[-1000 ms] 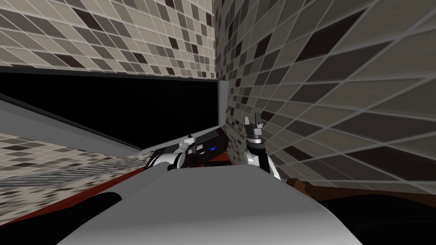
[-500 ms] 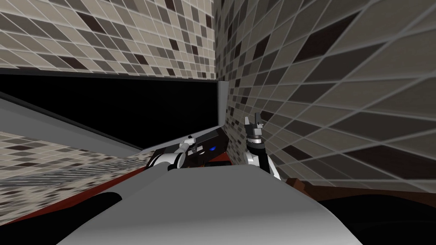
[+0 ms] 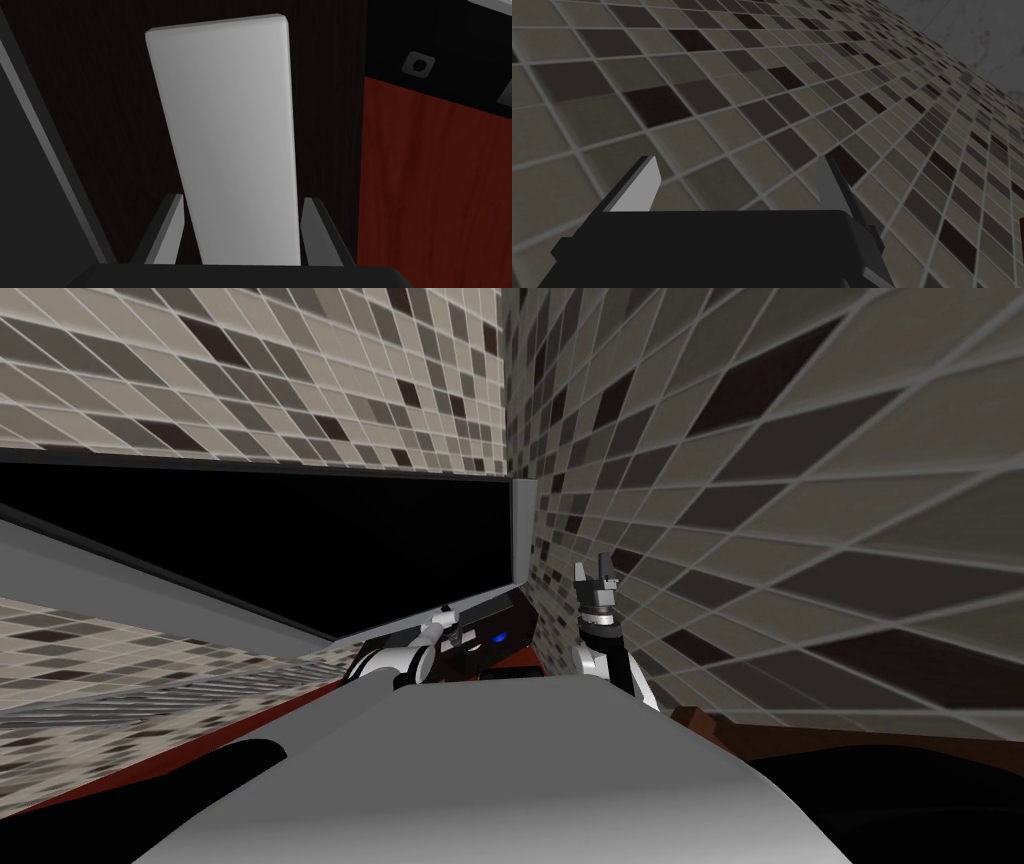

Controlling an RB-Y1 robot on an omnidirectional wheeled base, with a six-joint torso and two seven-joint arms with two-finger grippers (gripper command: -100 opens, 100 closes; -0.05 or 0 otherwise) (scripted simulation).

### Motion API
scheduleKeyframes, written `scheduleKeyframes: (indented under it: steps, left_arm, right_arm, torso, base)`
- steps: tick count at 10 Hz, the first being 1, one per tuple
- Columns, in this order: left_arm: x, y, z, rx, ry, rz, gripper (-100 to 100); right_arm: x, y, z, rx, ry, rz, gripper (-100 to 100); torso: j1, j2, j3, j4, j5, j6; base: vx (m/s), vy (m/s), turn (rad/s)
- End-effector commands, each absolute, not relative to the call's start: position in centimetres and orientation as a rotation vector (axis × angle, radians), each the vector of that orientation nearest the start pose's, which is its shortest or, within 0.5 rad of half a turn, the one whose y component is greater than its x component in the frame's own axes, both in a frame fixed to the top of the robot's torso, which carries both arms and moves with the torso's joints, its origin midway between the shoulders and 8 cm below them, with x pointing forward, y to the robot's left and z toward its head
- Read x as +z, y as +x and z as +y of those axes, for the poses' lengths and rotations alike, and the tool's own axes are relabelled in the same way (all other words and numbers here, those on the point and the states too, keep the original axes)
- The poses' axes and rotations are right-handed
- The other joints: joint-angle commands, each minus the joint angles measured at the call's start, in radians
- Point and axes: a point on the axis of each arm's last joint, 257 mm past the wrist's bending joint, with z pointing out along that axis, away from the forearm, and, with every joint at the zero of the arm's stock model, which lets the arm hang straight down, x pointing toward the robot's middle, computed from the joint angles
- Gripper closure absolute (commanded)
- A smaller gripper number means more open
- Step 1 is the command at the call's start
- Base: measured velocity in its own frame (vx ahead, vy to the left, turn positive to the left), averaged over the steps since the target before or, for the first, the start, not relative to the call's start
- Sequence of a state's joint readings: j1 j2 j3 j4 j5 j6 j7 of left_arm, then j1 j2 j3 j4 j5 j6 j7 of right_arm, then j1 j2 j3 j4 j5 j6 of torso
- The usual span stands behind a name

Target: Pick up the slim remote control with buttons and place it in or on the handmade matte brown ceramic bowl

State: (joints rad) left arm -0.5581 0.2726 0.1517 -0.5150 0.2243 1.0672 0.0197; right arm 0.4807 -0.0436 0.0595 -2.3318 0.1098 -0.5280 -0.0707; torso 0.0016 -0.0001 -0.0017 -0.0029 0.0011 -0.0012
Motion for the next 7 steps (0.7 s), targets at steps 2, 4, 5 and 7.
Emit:
scheduleKeyframes:
  steps: [2,4,5,7]
  left_arm:
    - [-51.8,39.7,33.2,-0.029,-2.422,1.957,100]
    - [-52.0,39.6,33.2,-0.029,-2.421,1.957,0]
    - [-49.9,42.3,33.8,-0.08,-2.397,1.929,100]
    - [-48.0,44.1,34.3,-0.108,-2.383,1.914,100]
  right_arm:
    - [5.5,33.3,-23.6,1.389,0.513,0.632,0]
    - [5.5,33.3,-23.6,1.389,0.513,0.632,0]
    - [5.5,33.3,-23.6,1.389,0.513,0.632,0]
    - [5.5,33.3,-23.6,1.389,0.513,0.632,0]
  torso:
    - [0.0,0.0,0.0,0.0,0.0,0.0]
    - [0.0,0.001,0.0,0.0,0.0,0.0]
    - [0.0,0.001,0.0,0.0,0.0,0.0]
    - [-0.003,0.008,0.005,0.002,-0.001,0.0]
  base:
    - [0.0,0.0,0.0]
    - [0.0,0.0,0.0]
    - [-0.093,-0.038,0.069]
    - [-0.144,-0.026,0.043]
